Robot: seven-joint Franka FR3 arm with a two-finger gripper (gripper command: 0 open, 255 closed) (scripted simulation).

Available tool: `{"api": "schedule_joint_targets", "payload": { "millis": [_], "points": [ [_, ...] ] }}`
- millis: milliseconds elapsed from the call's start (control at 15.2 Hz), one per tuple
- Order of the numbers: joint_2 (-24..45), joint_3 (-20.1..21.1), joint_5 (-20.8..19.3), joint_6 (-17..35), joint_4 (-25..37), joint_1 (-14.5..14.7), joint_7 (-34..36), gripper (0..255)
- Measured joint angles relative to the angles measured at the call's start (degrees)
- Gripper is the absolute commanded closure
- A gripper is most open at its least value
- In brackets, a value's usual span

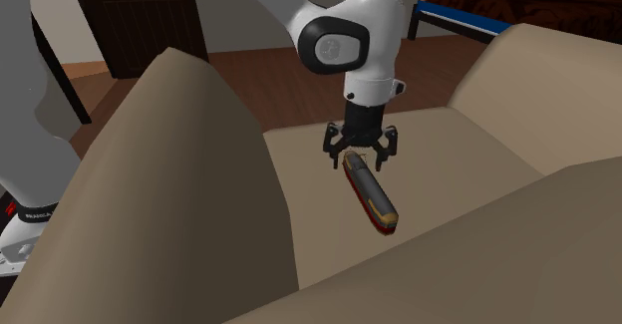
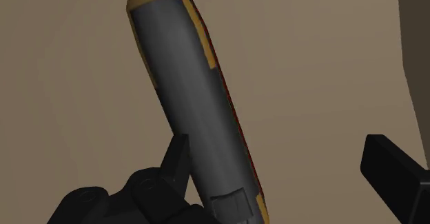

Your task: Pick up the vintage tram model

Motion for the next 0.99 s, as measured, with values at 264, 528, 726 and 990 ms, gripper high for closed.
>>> {"api": "schedule_joint_targets", "payload": {
  "millis": [264,528,726,990],
  "points": [
    [7.44,2.58,0.75,1.85,6.82,-1.18,-5.94,0],
    [10.38,3.29,1.23,4.10,7.71,-1.62,-6.91,0],
    [11.98,3.58,1.55,5.49,7.92,-1.83,-7.05,0],
    [12.33,3.64,1.63,5.97,7.83,-1.91,-7.11,255]
  ]
}}
